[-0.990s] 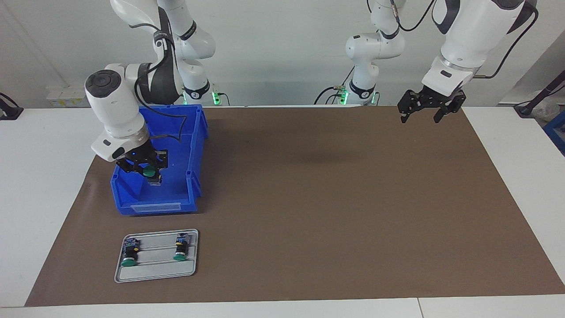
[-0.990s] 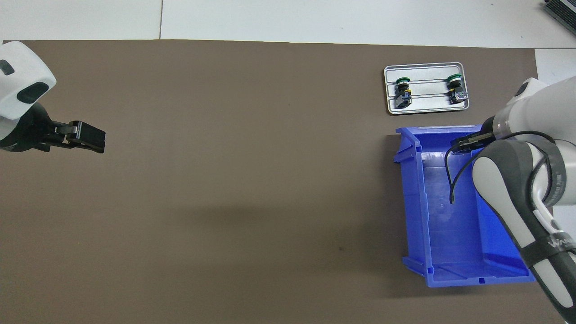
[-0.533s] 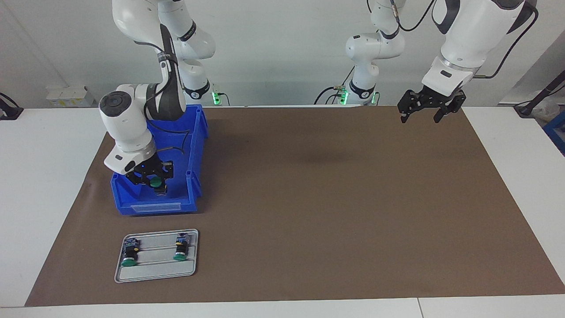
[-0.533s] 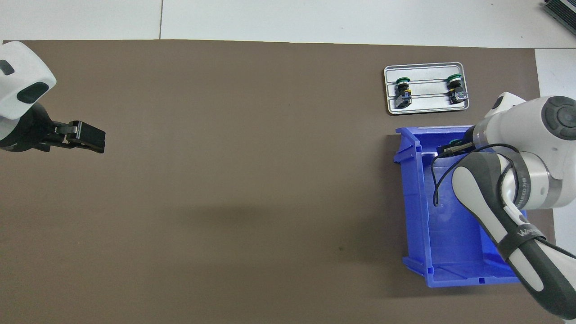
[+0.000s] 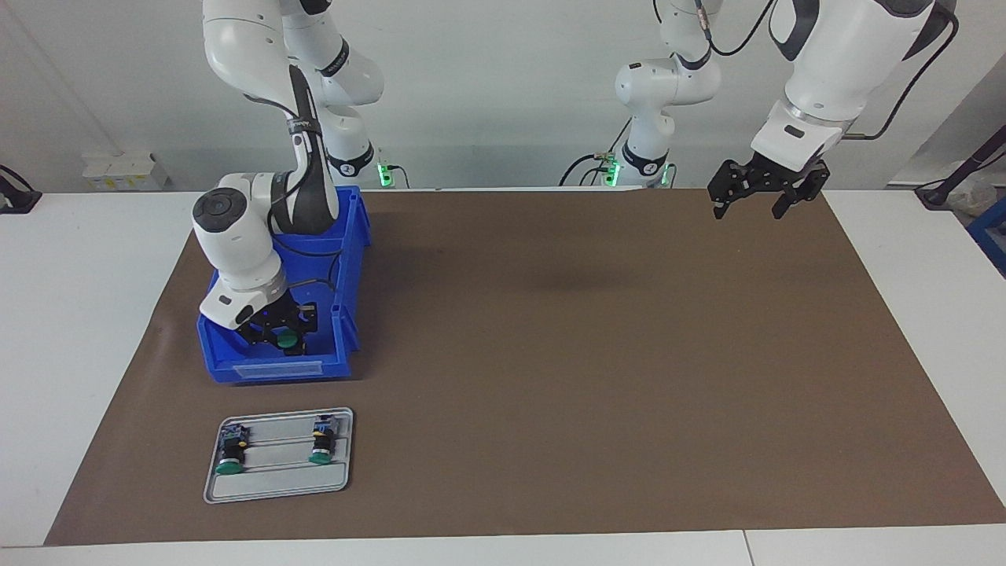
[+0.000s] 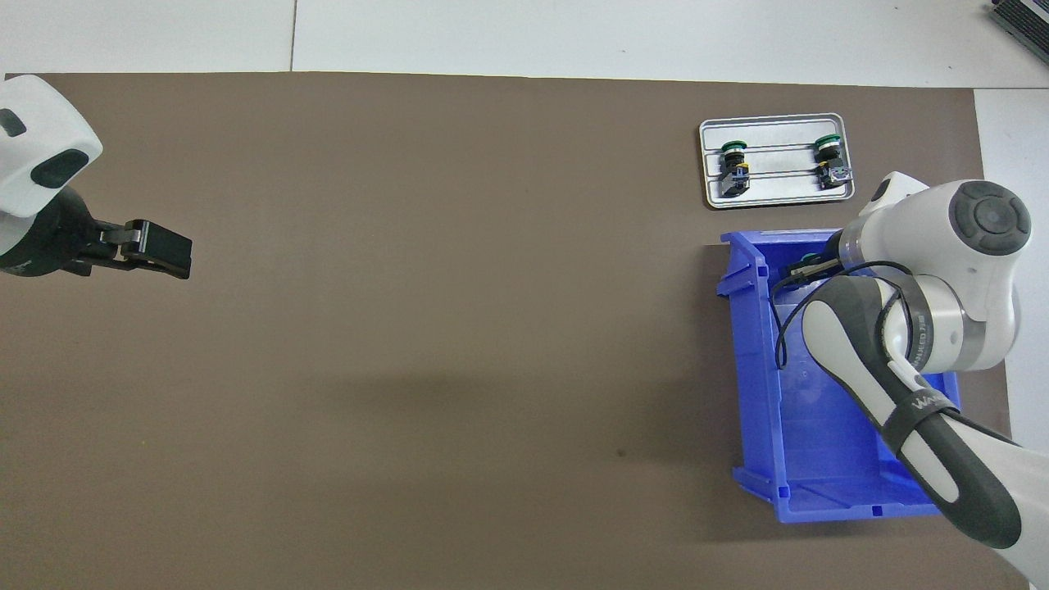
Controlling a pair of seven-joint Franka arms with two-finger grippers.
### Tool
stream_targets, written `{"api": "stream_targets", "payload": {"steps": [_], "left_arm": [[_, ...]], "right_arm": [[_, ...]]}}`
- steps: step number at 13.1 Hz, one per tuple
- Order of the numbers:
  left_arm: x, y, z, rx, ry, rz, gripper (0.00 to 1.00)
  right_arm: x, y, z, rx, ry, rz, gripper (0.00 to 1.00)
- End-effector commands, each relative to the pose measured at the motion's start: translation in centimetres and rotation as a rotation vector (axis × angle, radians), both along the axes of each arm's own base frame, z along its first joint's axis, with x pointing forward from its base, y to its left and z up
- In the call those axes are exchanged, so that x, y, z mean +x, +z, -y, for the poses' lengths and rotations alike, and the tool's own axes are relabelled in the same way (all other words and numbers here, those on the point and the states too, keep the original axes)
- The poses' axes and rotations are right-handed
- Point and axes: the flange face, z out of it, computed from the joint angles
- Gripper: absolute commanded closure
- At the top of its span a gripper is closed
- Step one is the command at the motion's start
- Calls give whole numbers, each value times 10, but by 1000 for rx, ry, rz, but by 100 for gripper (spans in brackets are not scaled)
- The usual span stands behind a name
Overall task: Place and press button with both arms
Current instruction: 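Lower the green button into the blue bin and open the right gripper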
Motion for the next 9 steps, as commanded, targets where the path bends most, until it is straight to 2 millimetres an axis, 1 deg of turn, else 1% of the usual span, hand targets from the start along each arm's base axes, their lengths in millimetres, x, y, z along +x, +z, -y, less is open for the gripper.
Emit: {"api": "stream_targets", "payload": {"steps": [1,2,3,4,6,7,8,9], "left_arm": [[-10,1,-4,14,3,-3,0],[-10,1,-4,14,3,-3,0],[-10,1,-4,14,3,-3,0],[-10,1,-4,14,3,-3,0],[-10,1,-4,14,3,-3,0],[-10,1,-4,14,3,-3,0],[-10,1,-4,14,3,-3,0],[-10,1,-4,14,3,-3,0]], "right_arm": [[4,-2,-1,30,-6,19,25],[4,7,-2,41,-39,26,18],[2,23,-3,48,-79,30,11],[1,41,-3,50,-121,30,7],[-5,76,-4,54,-201,27,6],[-10,98,-12,59,-241,47,5],[-16,115,-21,65,-276,57,4],[-19,135,-25,70,-323,68,4]]}}
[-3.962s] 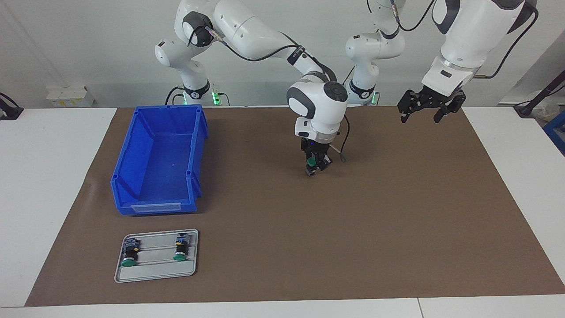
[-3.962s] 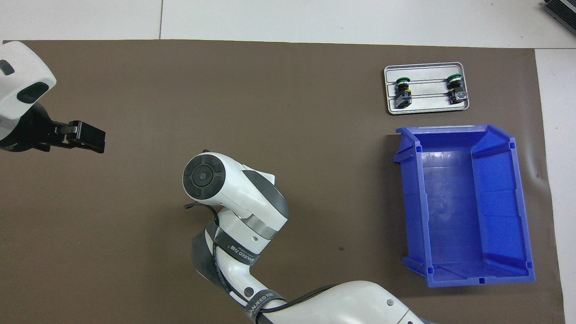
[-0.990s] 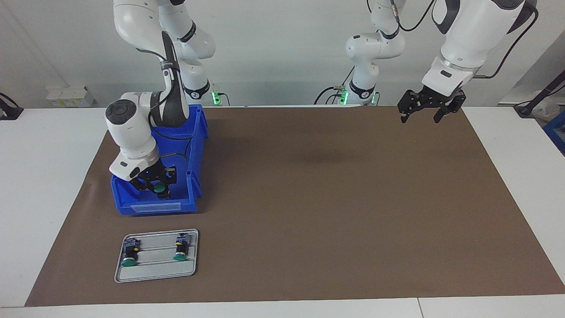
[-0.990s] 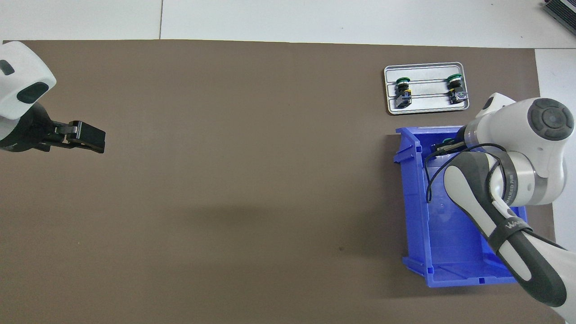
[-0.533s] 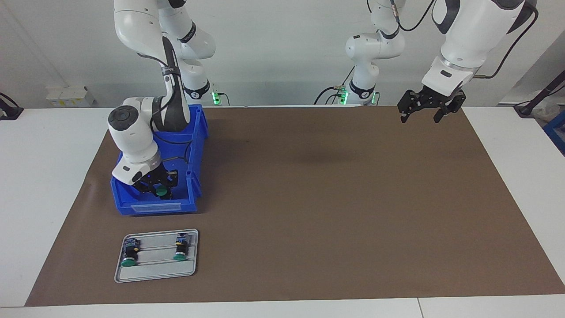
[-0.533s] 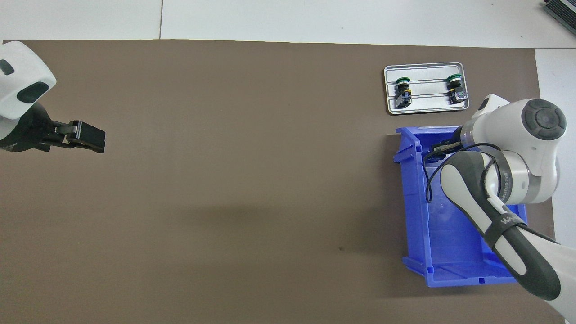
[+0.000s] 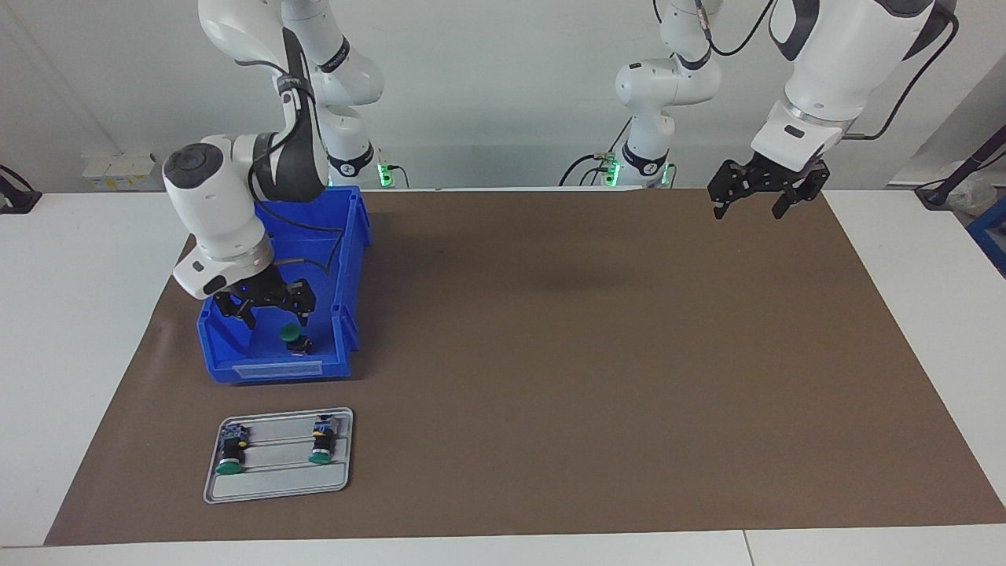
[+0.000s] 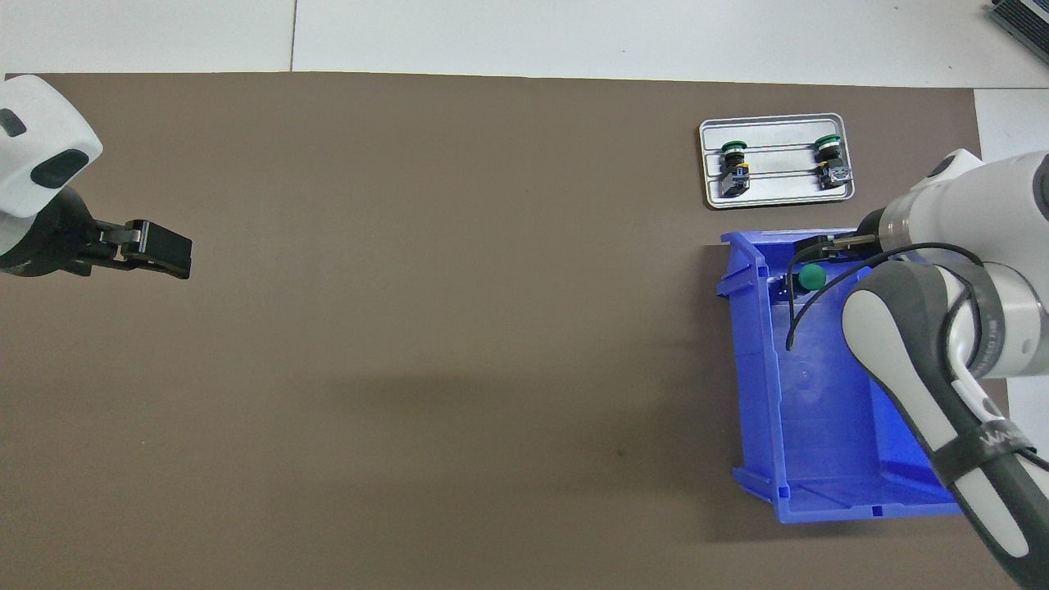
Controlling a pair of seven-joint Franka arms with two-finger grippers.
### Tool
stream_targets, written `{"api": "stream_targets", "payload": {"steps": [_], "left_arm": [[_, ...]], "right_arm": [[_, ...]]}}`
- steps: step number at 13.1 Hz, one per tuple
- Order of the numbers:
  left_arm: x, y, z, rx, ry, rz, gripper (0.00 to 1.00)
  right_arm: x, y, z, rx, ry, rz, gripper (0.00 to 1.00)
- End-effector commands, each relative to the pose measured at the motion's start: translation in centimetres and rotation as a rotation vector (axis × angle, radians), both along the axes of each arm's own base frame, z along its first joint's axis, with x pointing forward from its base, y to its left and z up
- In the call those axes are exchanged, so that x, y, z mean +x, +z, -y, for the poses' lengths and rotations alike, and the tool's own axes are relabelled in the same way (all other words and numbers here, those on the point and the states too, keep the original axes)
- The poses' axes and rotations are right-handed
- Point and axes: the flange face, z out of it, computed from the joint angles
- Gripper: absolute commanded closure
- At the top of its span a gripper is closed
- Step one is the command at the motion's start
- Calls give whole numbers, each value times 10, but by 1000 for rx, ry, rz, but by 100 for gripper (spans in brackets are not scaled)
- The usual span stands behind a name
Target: Place and press button with both arms
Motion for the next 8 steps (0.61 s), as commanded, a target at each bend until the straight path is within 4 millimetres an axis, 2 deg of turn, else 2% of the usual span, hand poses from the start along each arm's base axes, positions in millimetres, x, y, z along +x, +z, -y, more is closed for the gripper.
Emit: {"api": "stream_targets", "payload": {"steps": [1,4,8], "left_arm": [[-10,1,-4,14,3,-3,0],[-10,1,-4,14,3,-3,0],[-10,1,-4,14,3,-3,0]], "right_arm": [[-14,54,-13,28,-119,10,4],[-11,116,-15,31,-165,7,3],[-11,180,-15,34,-174,21,3]]}}
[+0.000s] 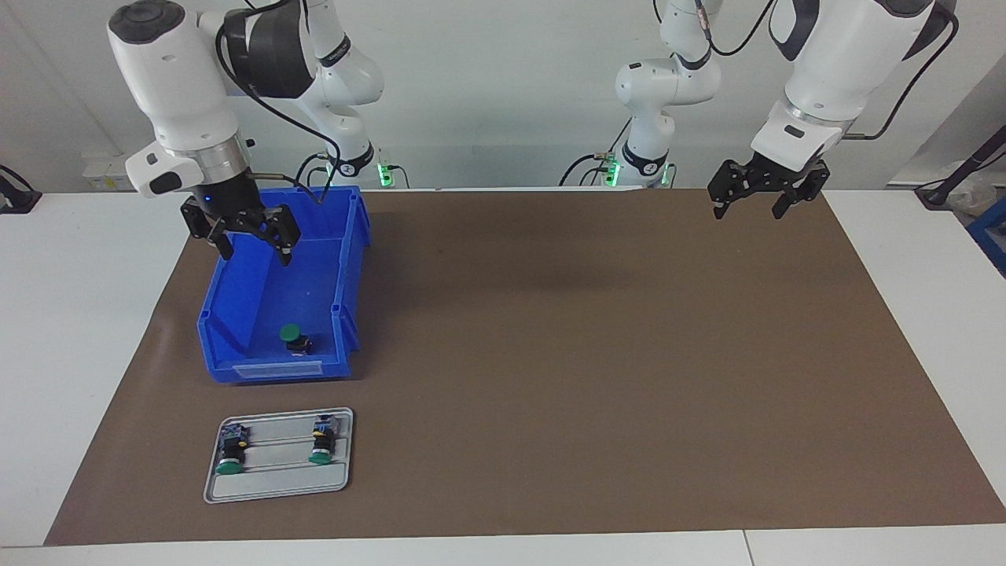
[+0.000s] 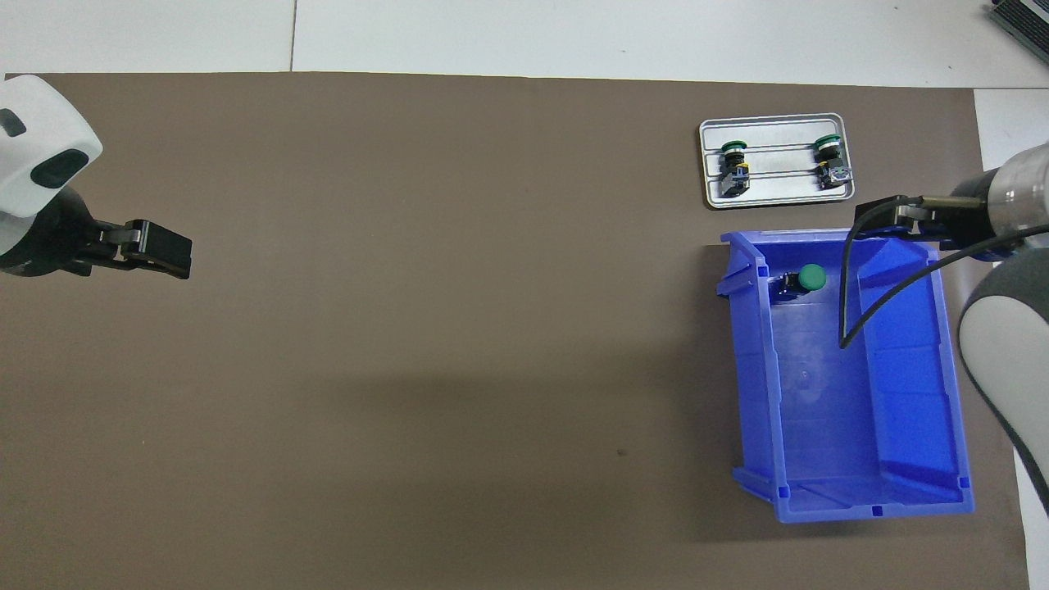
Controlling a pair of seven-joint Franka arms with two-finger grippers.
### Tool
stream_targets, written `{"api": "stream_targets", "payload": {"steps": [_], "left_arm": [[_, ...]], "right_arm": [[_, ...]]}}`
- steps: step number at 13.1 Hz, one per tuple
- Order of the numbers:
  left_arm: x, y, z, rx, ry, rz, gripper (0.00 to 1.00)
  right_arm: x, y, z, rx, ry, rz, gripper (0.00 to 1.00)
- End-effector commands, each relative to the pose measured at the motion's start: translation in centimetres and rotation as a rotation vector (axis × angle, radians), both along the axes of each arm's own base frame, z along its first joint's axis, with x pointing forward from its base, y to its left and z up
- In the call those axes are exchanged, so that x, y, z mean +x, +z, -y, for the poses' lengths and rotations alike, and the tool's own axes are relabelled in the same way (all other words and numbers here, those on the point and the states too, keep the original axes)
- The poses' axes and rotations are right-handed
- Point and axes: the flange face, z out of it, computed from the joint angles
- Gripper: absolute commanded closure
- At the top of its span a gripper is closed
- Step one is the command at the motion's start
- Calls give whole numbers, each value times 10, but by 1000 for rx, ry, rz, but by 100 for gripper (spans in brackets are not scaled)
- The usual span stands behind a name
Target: Place and press button with both arms
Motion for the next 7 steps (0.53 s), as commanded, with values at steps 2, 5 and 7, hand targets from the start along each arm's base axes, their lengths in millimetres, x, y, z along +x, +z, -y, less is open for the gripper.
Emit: {"api": "stream_targets", "payload": {"steps": [2,5,7], "left_arm": [[-10,1,-4,14,3,-3,0],[-10,1,-5,14,5,-3,0],[-10,1,-4,14,3,-3,0]], "right_arm": [[6,43,0,22,-28,-3,3],[-2,36,0,22,-33,-37,1],[-20,26,-1,16,-38,-98,1]]}}
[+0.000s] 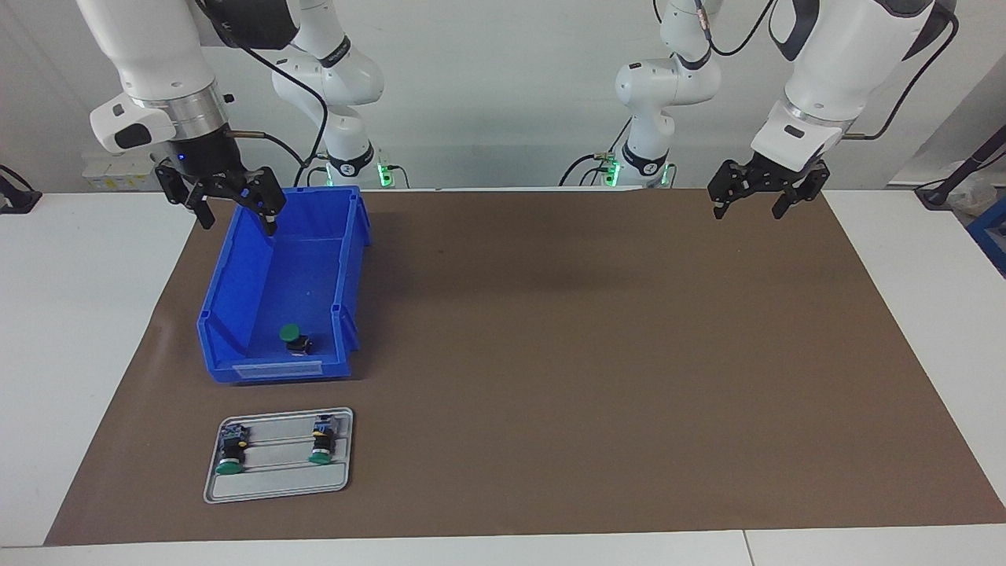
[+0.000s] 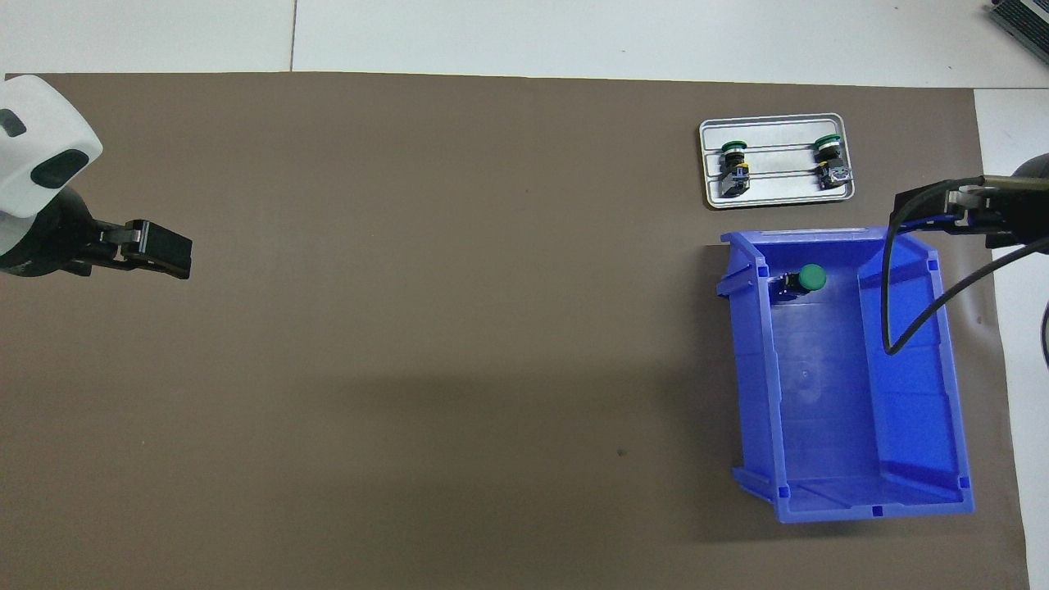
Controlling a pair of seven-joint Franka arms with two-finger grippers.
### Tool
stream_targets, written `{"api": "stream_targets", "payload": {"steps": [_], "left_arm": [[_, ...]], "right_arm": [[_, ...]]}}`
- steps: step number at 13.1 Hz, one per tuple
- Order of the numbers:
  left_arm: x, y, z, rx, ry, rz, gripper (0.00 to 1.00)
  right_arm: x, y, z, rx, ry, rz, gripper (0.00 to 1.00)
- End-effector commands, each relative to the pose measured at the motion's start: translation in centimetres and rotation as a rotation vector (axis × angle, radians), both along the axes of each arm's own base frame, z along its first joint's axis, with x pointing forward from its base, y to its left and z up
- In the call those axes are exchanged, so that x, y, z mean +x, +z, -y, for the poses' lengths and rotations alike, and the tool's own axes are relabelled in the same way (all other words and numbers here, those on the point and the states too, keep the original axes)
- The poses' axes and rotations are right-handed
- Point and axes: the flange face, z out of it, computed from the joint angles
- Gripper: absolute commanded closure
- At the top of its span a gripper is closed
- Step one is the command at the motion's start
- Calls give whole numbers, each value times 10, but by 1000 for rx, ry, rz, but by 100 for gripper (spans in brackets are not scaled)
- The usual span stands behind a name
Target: Place and press button with both arms
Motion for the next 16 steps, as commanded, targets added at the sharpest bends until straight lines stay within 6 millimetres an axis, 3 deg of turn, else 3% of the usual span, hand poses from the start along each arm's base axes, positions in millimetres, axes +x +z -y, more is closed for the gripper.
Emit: {"api": "stream_targets", "payload": {"steps": [1,9,13,16], "left_arm": [[-10,1,-4,14,3,-3,0],[-10,1,-4,14,3,-3,0],[-10,1,-4,14,3,-3,0],[-10,1,-4,14,3,-3,0]], "right_arm": [[-17,-12,-3,15,-24,-50,1],[-20,-12,-8,14,6,-63,0],[-22,7,-9,45,25,-40,0],[-21,10,-9,51,24,-34,0]]}}
